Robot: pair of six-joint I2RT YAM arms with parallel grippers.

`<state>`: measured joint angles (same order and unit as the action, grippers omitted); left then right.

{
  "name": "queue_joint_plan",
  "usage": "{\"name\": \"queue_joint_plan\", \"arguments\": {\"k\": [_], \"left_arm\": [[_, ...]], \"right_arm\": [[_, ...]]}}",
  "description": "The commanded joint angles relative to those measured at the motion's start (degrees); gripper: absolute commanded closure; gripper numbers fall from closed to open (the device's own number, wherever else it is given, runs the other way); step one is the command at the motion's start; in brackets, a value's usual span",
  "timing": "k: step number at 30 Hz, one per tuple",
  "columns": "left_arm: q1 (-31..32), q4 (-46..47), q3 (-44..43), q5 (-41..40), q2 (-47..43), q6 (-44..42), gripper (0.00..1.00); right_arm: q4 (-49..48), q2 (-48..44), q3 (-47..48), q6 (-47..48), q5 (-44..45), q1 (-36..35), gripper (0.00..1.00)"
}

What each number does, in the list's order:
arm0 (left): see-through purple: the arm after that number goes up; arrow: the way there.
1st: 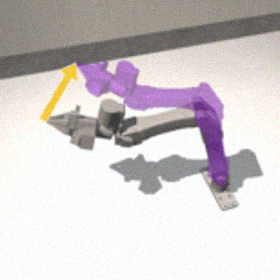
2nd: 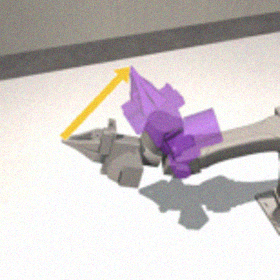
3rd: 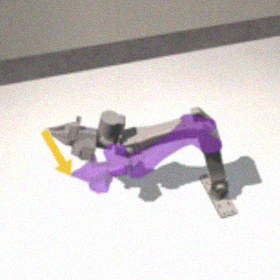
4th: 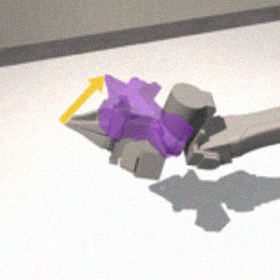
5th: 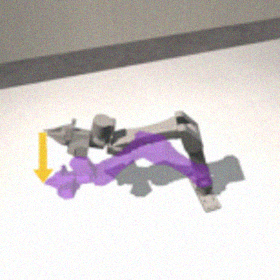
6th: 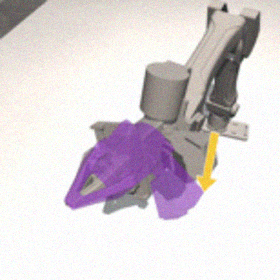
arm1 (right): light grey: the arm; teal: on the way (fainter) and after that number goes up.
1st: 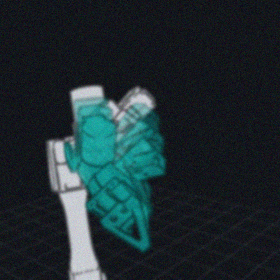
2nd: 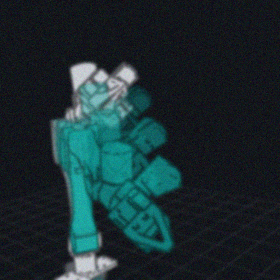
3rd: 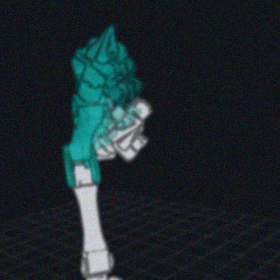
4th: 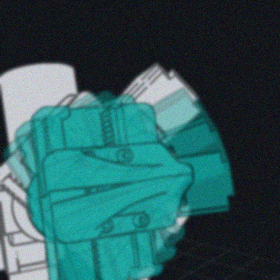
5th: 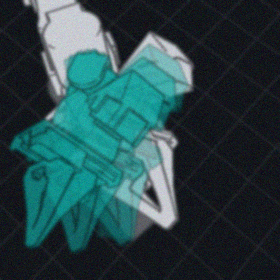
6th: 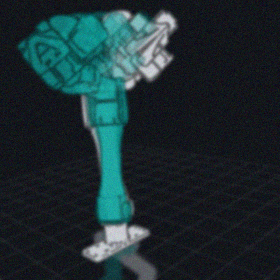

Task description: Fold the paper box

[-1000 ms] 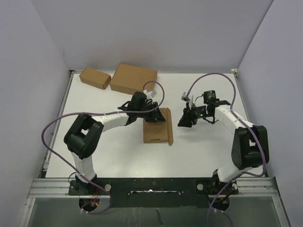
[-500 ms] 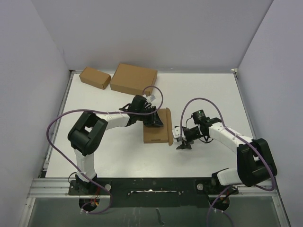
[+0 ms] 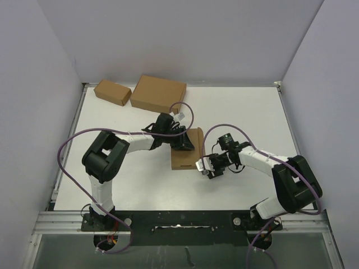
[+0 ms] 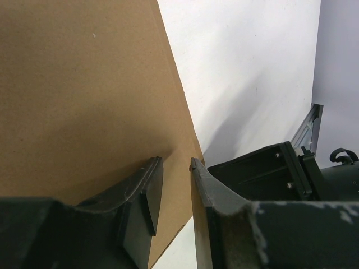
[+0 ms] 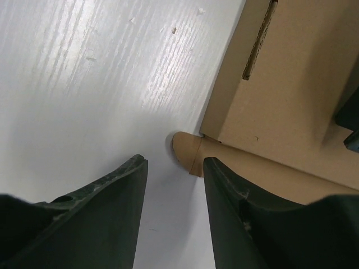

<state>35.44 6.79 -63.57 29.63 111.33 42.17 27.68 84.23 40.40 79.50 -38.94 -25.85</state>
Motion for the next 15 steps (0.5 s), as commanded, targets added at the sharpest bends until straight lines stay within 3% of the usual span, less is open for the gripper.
{"name": "queue_joint_plan", "arguments": {"k": [1, 15], "left_arm": [[-0.29, 0.45, 0.81, -0.3, 2.62, -0.27, 0.74], [-0.7, 1.03, 1.52, 0.5, 2.47, -0.07, 0.74]], "right_arm": [[-3.18, 0.28, -0.27, 1.01, 1.61, -1.33, 0.55], [-6.95, 1.0, 0.94, -5.65, 5.34, -2.33, 0.76]]}}
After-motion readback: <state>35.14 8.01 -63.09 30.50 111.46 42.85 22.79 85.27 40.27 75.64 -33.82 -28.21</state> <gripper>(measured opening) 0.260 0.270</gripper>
